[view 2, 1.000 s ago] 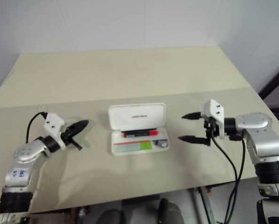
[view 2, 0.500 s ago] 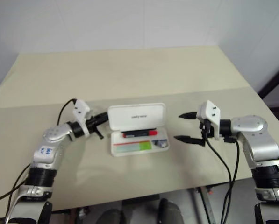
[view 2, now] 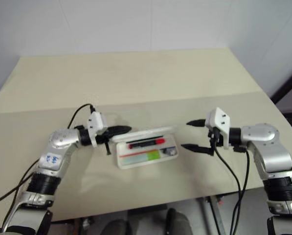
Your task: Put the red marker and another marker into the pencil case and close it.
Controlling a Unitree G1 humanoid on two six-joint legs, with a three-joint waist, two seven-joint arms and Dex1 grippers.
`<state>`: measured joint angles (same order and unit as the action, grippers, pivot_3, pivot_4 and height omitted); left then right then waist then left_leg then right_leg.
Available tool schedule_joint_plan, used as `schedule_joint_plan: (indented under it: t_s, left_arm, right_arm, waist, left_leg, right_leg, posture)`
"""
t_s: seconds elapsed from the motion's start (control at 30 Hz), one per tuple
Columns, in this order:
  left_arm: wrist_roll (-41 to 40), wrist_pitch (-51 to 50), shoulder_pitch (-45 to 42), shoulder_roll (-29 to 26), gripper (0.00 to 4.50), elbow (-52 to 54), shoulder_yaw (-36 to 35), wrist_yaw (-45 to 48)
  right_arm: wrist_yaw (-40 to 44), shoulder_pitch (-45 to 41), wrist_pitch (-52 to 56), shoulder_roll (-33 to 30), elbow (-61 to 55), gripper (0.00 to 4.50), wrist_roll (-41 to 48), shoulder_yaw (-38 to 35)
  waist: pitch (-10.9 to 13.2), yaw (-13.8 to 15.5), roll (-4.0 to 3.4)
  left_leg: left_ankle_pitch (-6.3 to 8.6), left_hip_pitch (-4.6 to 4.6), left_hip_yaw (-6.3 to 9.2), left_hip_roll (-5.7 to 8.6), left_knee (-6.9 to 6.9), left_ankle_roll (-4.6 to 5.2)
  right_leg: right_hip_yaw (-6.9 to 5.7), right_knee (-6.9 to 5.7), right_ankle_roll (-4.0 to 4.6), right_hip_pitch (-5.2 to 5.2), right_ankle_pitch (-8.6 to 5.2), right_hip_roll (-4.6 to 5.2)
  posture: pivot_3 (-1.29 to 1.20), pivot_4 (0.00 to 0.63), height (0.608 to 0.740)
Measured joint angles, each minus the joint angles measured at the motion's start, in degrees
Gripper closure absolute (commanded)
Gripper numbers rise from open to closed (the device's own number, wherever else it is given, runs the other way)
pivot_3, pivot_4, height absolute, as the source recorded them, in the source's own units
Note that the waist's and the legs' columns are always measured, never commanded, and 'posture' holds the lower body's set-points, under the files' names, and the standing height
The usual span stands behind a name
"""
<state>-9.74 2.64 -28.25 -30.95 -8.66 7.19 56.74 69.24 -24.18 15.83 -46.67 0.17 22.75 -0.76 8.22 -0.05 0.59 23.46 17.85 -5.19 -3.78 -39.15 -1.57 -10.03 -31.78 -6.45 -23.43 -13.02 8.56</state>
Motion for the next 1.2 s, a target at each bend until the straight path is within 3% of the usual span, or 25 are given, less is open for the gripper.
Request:
schedule_joint_plan:
  t_s: [0.27, 0.57, 1.2]
  left_arm:
    - [4.54, -3.03, -4.77, -1.12, 4.49, 4.20, 6.09, 3.45]
    - [6.85, -12.17, -4.35, 1.35, 4.49, 8.24, 10.76, 2.59]
    - [7.96, -20.64, -2.35, 2.75, 4.49, 15.30, 14.43, 1.55]
  right_arm:
    - [-1.85, -1.69, 3.36, 0.69, -2.52, 0.00, 2.60, -1.54]
    - [-1.30, -1.63, 8.91, -2.03, -5.21, 0.00, 6.14, -4.14]
    - [-4.47, 2.10, 9.48, -1.71, -9.16, 0.00, 6.19, -4.30]
  waist:
    - [0.00, 0.18, 0.00]
    - [0.00, 1.13, 0.00]
    - [-0.02, 1.47, 0.02]
  left_leg:
    - [0.00, 0.03, 0.01, 0.00, -0.03, 0.00]
    - [0.02, 0.06, 0.01, 0.00, -0.06, 0.04]
    - [0.02, 0.07, 0.02, 0.00, -0.09, 0.05]
  right_leg:
    - [0.00, 0.00, -0.01, 0.00, 0.02, 0.00]
    - [0.00, 0.00, -0.01, 0.00, 0.02, 0.01]
    - [0.02, -0.01, 0.00, 0.02, 0.03, 0.01]
  posture:
    - [0.00, 0.150, 0.740]
    - [0.00, 0.150, 0.740]
    - [0.00, 0.150, 0.740]
